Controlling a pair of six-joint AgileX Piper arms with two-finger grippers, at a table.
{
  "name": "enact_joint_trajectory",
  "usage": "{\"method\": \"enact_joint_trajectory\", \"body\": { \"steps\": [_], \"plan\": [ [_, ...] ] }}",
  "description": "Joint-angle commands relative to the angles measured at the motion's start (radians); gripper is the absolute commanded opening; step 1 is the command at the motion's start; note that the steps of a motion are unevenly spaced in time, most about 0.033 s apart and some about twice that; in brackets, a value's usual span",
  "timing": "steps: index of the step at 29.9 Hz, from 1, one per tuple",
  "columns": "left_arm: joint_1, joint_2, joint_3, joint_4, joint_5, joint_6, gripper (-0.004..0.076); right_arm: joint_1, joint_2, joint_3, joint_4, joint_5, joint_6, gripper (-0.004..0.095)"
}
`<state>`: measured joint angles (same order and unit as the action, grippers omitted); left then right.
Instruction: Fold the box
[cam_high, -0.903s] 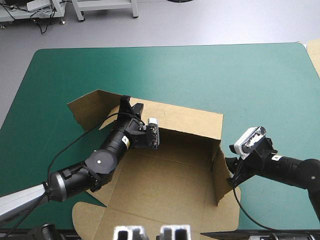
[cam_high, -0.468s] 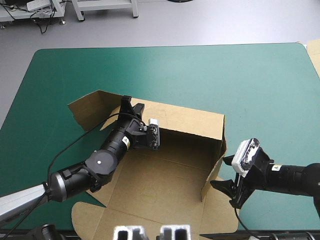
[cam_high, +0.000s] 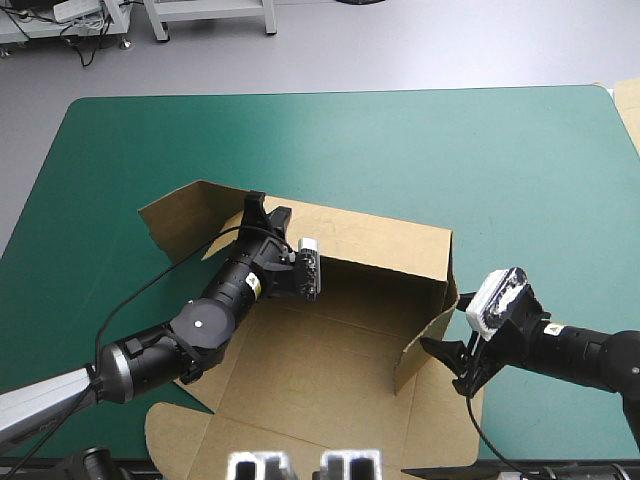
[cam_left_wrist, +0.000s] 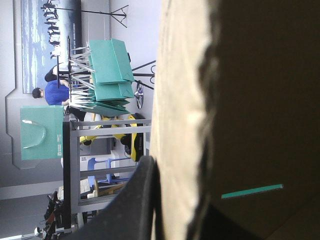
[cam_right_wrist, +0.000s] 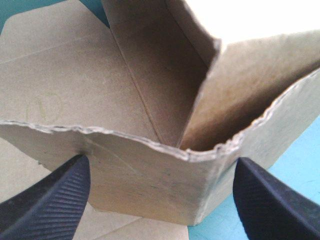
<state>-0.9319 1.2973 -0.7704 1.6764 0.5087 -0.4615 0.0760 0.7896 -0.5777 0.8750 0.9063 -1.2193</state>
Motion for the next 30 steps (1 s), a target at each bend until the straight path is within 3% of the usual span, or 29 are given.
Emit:
{"method": "enact_joint_trajectory", "body": {
  "steps": [1, 9, 16, 27, 30],
  "plan": [
    [-0.009, -0.019, -0.025, -0.004, -0.072, -0.02, 0.0008, 0.002, 0.006, -0.024, 0.108, -0.054, -0.045, 0.073],
    [-0.064, -0.011, -0.025, -0.011, -0.057, -0.02, 0.0008, 0.002, 0.023, -0.024, 0.153, -0.062, -0.066, 0.073],
    [-0.101, 0.044, -0.069, -0.142, 0.076, 0.034, 0.0014, 0.002, 0.041, -0.024, 0.151, -0.108, -0.044, 0.0722],
    [-0.123, 0.04, -0.126, -0.14, 0.133, 0.02, 0.0014, 0.002, 0.041, -0.024, 0.129, -0.176, 0.03, 0.0617],
    [-0.174, 0.04, -0.126, -0.138, 0.133, 0.02, 0.0014, 0.002, 0.041, -0.024, 0.129, -0.172, 0.03, 0.052]
  ]
}}
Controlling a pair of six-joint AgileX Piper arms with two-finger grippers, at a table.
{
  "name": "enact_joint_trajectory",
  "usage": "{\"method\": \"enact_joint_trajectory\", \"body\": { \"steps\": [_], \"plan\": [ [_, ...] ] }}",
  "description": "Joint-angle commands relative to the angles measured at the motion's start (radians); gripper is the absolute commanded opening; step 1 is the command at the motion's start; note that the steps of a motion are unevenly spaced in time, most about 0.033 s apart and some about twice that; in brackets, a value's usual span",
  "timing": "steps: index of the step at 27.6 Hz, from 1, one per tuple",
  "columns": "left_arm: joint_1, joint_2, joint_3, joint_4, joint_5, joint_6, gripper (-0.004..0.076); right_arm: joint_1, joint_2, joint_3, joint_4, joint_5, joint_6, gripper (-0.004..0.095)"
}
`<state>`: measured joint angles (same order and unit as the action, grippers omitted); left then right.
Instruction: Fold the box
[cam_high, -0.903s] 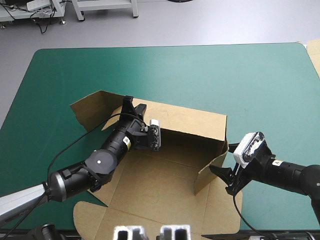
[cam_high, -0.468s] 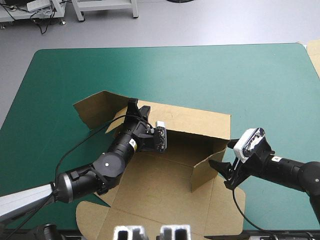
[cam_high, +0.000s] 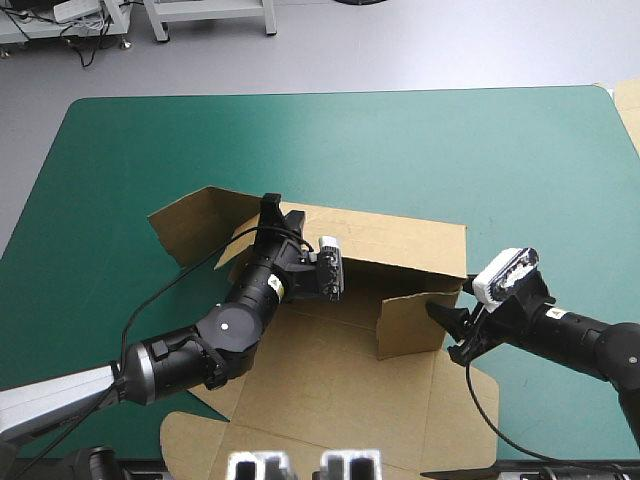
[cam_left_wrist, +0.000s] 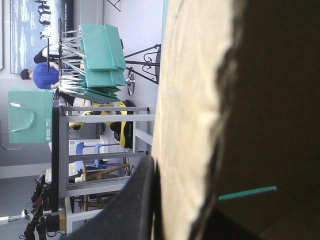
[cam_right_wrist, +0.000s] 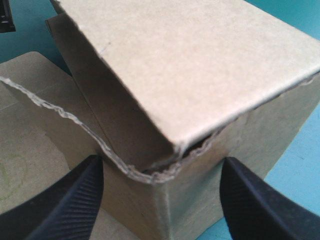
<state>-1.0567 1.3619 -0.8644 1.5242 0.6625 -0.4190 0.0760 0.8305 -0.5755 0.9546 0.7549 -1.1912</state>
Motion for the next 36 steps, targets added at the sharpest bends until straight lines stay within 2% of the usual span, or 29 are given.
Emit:
{"method": "enact_joint_trajectory", "body": {
  "steps": [1, 6, 13, 16, 20, 23, 29, 31, 36],
  "plan": [
    [-0.069, -0.024, -0.032, 0.014, -0.021, -0.023, 0.0014, 0.002, 0.0, -0.026, 0.05, -0.011, 0.002, 0.0478],
    [-0.116, -0.024, -0.032, 0.014, 0.01, -0.028, 0.0014, 0.002, 0.0, -0.026, 0.045, 0.031, 0.002, 0.021],
    [-0.116, -0.026, -0.032, 0.014, 0.116, -0.028, 0.0014, 0.002, 0.0, -0.026, 0.041, 0.036, 0.002, 0.0],
    [-0.116, -0.033, -0.032, 0.014, 0.116, -0.028, 0.0014, 0.002, 0.0, -0.026, 0.041, 0.036, 0.002, -0.0018],
    [-0.116, -0.054, -0.032, 0.012, 0.066, -0.028, 0.0028, 0.002, 0.0, -0.026, 0.041, 0.034, 0.002, -0.0018],
    [-0.116, -0.062, -0.032, 0.008, 0.03, -0.028, 0.0132, 0.002, 0.0, -0.026, 0.045, 0.018, 0.002, -0.0018],
    [-0.116, -0.105, -0.032, 0.008, -0.008, -0.028, 0.0474, 0.002, 0.0, -0.061, 0.045, -0.025, 0.02, -0.0018],
    [-0.139, -0.137, -0.032, 0.008, -0.018, -0.028, 0.0512, 0.002, 0.013, -0.077, 0.034, -0.067, 0.042, -0.0018],
    [-0.258, -0.195, -0.032, 0.008, -0.002, -0.03, 0.0512, 0.002, 0.084, -0.101, 0.007, -0.12, 0.074, -0.0018]
  ]
}}
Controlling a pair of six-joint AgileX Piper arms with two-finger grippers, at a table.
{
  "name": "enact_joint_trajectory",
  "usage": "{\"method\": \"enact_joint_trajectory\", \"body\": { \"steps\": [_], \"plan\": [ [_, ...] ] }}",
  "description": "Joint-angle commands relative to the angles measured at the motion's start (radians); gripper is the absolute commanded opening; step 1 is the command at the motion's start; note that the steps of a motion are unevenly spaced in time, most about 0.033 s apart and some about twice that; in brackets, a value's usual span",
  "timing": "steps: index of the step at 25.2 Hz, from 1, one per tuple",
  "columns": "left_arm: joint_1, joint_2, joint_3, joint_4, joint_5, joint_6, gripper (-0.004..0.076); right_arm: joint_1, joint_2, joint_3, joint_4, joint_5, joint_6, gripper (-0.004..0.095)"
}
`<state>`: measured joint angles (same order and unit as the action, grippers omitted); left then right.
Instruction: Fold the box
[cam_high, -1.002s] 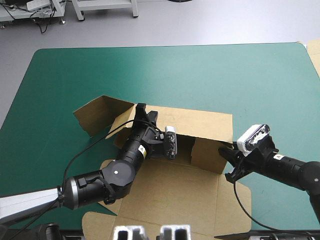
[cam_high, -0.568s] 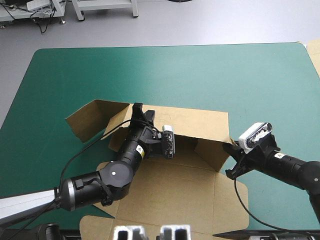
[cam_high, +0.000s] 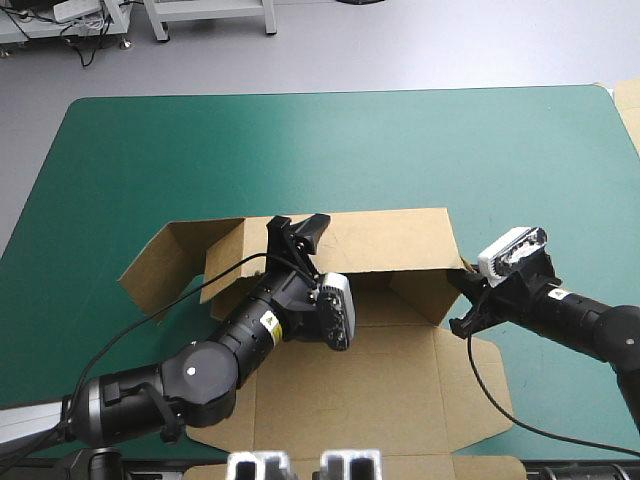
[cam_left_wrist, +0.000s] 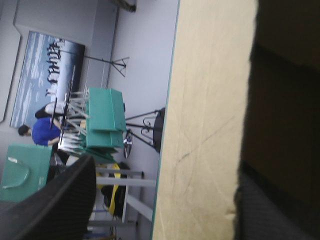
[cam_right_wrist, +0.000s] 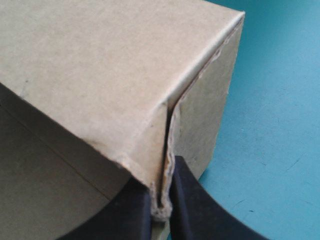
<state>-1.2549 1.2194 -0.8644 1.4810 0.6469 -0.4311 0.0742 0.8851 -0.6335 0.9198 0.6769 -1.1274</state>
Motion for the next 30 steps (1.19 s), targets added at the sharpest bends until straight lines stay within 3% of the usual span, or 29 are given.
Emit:
{"method": "enact_joint_trajectory", "body": {
  "steps": [1, 3, 4, 7, 14, 23, 30],
  "plan": [
    [-0.107, -0.073, -0.032, 0.051, 0.045, -0.025, 0.0511, 0.004, 0.057, -0.051, 0.04, -0.062, 0.012, -0.0018],
    [-0.15, -0.096, -0.032, 0.051, 0.102, -0.026, 0.0487, 0.004, 0.08, -0.063, 0.042, -0.092, 0.013, -0.0018],
    [-0.158, -0.108, -0.032, 0.048, 0.127, -0.027, 0.0416, 0.004, 0.088, -0.075, 0.04, -0.098, 0.013, -0.0018],
    [-0.146, -0.143, -0.032, 0.012, 0.167, -0.044, -0.0013, 0.004, 0.096, -0.13, 0.004, -0.1, 0.014, -0.0018],
    [-0.04, -0.181, -0.129, -0.152, 0.216, -0.049, 0.0015, 0.004, 0.096, -0.229, -0.146, -0.049, 0.135, -0.0018],
    [0.251, -0.181, -0.386, -0.511, 0.282, 0.133, 0.0015, 0.004, 0.096, -0.322, -0.346, 0.076, 0.288, -0.0018],
    [0.459, -0.181, -0.419, -0.62, 0.344, 0.16, 0.0015, 0.004, 0.117, -0.424, -0.453, 0.196, 0.394, -0.0018]
  ]
}}
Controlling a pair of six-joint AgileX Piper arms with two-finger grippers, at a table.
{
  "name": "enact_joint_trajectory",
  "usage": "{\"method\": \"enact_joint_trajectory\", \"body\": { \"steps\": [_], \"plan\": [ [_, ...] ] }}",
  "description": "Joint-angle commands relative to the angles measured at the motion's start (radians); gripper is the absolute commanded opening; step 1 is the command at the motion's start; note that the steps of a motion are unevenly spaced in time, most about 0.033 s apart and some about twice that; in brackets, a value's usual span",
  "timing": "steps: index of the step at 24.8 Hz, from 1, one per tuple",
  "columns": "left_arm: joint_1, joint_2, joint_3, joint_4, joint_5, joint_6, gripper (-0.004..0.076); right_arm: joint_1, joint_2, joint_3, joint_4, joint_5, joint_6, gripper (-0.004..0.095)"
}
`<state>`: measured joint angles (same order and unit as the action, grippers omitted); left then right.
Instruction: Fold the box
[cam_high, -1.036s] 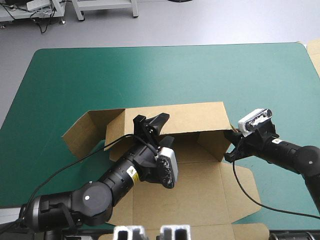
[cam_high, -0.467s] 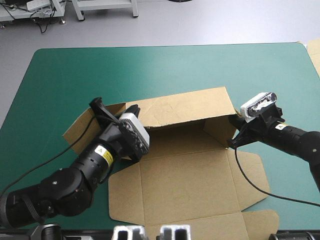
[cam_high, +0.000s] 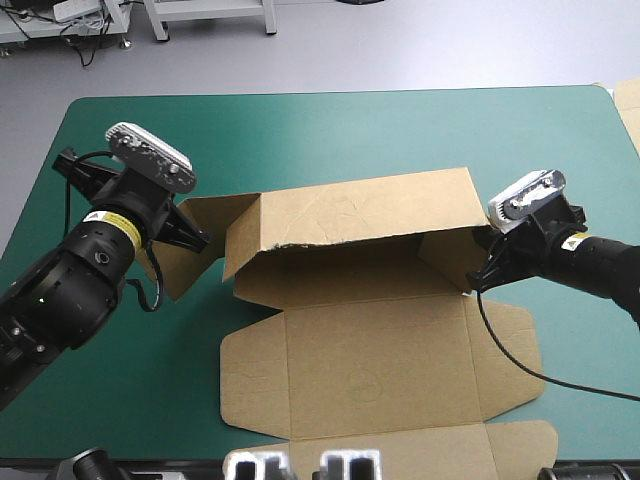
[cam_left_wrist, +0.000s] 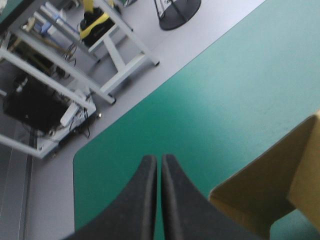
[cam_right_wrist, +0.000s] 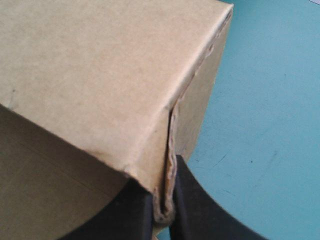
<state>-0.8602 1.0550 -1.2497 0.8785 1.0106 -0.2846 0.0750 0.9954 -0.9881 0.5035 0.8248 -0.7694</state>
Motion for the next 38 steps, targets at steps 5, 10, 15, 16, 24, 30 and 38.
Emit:
{"method": "enact_joint_trajectory", "body": {
  "steps": [5, 10, 15, 16, 24, 30, 38],
  "plan": [
    [0.176, -0.017, -0.034, -0.097, -0.022, 0.017, 0.0015, 0.003, 0.126, -0.194, -0.076, 0.219, 0.091, -0.0018],
    [0.242, -0.017, -0.034, -0.13, 0.054, 0.017, 0.0015, 0.003, 0.402, -0.397, -0.098, 0.343, 0.152, -0.0018],
    [0.251, -0.017, -0.034, -0.142, 0.056, 0.017, 0.0015, 0.003, 0.674, -0.661, -0.117, 0.393, 0.213, -0.0018],
    [0.251, -0.017, -0.034, -0.147, 0.056, 0.015, 0.0015, 0.003, 0.705, -0.698, -0.117, 0.403, 0.221, -0.0018],
    [0.251, -0.017, -0.034, -0.147, 0.047, 0.007, 0.0014, 0.003, 0.91, -0.917, -0.099, 0.428, 0.259, 0.0009],
    [0.251, -0.017, -0.034, -0.147, 0.044, 0.007, 0.0014, 0.003, 0.932, -0.938, -0.097, 0.428, 0.247, 0.0339],
    [0.251, -0.017, -0.034, -0.147, 0.018, 0.007, 0.0014, 0.003, 0.893, -0.941, -0.099, 0.43, 0.319, 0.0663]
  ]
}}
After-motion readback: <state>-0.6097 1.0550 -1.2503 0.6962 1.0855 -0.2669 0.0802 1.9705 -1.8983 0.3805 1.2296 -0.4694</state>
